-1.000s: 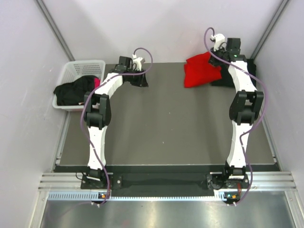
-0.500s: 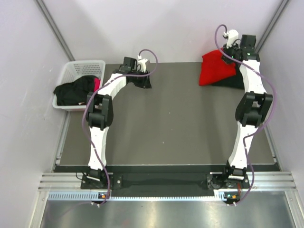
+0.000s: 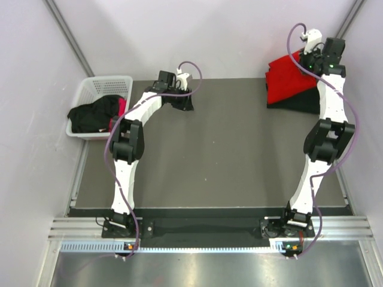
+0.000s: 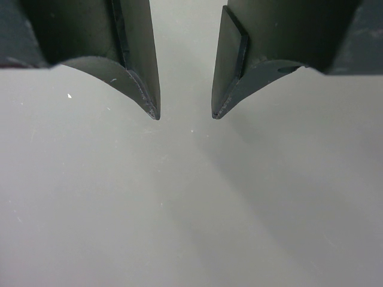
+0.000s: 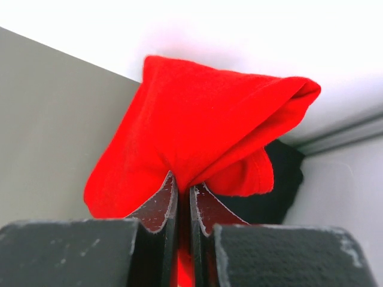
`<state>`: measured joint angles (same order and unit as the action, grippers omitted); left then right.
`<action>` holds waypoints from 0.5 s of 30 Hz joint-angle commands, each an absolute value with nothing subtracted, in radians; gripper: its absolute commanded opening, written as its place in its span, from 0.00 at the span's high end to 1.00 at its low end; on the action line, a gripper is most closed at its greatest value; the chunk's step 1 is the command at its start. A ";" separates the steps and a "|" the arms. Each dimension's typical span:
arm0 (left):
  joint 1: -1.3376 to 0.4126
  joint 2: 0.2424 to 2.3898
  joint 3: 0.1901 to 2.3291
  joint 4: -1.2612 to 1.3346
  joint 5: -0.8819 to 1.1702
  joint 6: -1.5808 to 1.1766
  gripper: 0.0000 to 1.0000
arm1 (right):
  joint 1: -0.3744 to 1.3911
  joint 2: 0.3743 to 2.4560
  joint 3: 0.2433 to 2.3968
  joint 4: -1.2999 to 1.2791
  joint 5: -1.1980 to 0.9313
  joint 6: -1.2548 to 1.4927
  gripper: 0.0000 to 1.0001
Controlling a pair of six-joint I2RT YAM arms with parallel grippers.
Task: Fold and stack the t-shirts
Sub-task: Neatly place the folded tshirt to the corner
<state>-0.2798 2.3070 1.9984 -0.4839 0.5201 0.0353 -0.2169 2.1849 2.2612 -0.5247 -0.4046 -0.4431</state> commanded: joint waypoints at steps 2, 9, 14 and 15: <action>-0.285 2.296 2.022 -0.485 0.509 0.064 0.55 | -0.245 2.224 2.315 -0.456 -0.367 -0.482 1.00; -0.291 2.267 1.974 -0.506 0.492 0.084 0.55 | -0.250 2.439 2.430 -0.302 -0.236 -0.506 0.99; -0.301 2.246 1.967 -0.514 0.462 0.104 0.55 | -0.241 2.471 2.416 -0.198 -0.126 -0.537 0.96; -0.302 2.241 1.967 -0.515 0.457 0.107 0.55 | -0.241 2.471 2.415 -0.187 -0.120 -0.537 0.96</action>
<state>-0.2920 2.3070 1.9709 -0.5079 0.4770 0.0738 -0.2478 2.5011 2.3695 -0.3340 -0.1890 -0.5087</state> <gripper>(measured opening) 0.449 0.039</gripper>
